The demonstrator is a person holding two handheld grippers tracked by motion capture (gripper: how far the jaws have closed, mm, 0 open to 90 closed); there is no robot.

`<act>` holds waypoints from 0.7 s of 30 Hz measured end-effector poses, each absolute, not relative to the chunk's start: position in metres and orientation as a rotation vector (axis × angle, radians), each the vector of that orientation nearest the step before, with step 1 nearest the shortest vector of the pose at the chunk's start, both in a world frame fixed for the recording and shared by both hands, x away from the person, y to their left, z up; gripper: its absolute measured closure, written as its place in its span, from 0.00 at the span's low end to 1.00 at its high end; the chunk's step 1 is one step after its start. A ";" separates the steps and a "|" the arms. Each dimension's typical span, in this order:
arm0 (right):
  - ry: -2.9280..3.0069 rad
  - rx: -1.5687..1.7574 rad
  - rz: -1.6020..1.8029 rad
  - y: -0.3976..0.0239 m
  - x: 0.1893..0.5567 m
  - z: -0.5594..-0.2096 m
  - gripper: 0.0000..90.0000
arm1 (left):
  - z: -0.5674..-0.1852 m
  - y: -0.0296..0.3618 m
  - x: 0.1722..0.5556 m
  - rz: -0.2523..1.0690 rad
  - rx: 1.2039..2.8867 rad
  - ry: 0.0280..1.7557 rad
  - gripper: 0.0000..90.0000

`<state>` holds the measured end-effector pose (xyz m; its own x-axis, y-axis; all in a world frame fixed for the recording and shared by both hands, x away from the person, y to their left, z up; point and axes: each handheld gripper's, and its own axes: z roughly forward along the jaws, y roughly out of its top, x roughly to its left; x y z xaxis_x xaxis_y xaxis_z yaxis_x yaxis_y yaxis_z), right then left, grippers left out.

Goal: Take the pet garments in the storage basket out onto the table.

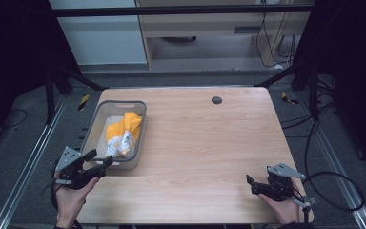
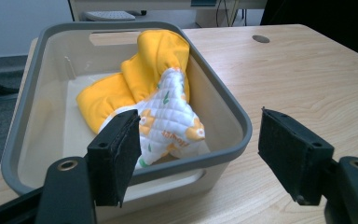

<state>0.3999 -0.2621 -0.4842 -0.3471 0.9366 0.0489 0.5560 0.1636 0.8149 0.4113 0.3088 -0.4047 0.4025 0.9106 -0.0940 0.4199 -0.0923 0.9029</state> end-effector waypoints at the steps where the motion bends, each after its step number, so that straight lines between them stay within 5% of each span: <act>1: 1.973 1.410 1.063 -0.262 0.400 -0.484 0.15 | -0.403 0.308 0.413 0.636 1.696 1.175 0.33; 21: 1.968 1.398 1.044 -0.265 0.401 -0.485 0.16 | -0.380 0.299 0.447 0.631 1.706 1.175 0.32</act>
